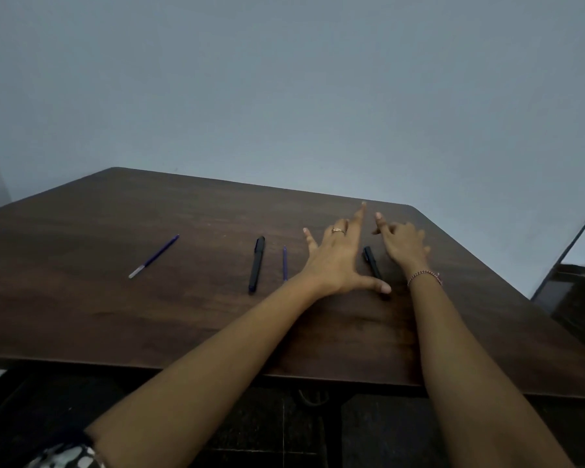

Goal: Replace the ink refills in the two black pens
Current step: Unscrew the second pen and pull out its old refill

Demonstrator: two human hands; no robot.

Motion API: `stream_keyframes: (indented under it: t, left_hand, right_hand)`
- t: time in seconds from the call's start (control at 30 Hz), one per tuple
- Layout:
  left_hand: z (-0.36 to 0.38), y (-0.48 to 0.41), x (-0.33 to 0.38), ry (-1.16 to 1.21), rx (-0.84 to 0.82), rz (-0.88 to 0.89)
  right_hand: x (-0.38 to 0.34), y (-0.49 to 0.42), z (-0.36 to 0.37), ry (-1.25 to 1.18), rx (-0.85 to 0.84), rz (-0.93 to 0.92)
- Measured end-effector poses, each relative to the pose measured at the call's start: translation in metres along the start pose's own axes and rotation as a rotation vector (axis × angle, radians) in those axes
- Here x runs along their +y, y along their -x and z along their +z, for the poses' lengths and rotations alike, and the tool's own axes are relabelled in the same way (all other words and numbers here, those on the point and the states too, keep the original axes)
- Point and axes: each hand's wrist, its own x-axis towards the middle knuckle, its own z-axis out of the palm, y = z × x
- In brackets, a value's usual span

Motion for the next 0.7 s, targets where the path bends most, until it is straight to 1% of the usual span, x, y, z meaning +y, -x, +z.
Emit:
stream_keyframes:
  t: [0.07, 0.13, 0.23, 0.3, 0.33, 0.4, 0.47, 0.53, 0.6, 0.7]
  left_hand:
    - [-0.014, 0.004, -0.01, 0.015, 0.06, -0.038]
    - [-0.032, 0.015, -0.026, 0.005, 0.119, -0.085]
    - [-0.056, 0.036, -0.053, -0.077, 0.17, -0.126]
    - [-0.068, 0.051, -0.068, -0.117, 0.172, -0.161]
    - [-0.073, 0.058, -0.075, -0.124, 0.164, -0.185]
    - [-0.08, 0.069, -0.084, -0.102, 0.129, -0.234]
    - [-0.087, 0.079, -0.09, 0.032, 0.085, -0.295]
    - [-0.092, 0.085, -0.094, 0.166, 0.04, -0.35]
    - [-0.095, 0.09, -0.095, 0.173, -0.03, -0.375]
    - [-0.096, 0.092, -0.096, 0.172, -0.103, -0.386]
  right_hand:
    - [-0.004, 0.002, 0.0, -0.012, 0.093, -0.07]
    - [-0.01, 0.005, 0.0, -0.023, 0.186, -0.182]
    - [-0.028, 0.012, 0.001, -0.035, 0.331, -0.367]
    - [-0.047, 0.019, 0.003, -0.064, 0.379, -0.486]
    - [-0.058, 0.023, 0.005, -0.086, 0.37, -0.543]
    - [-0.081, 0.034, 0.011, -0.155, 0.278, -0.635]
    - [-0.101, 0.045, 0.022, -0.277, 0.079, -0.653]
    - [-0.118, 0.056, 0.037, -0.364, -0.158, -0.578]
    - [-0.127, 0.063, 0.054, -0.393, -0.325, -0.485]
    - [-0.126, 0.066, 0.069, -0.346, -0.423, -0.425]
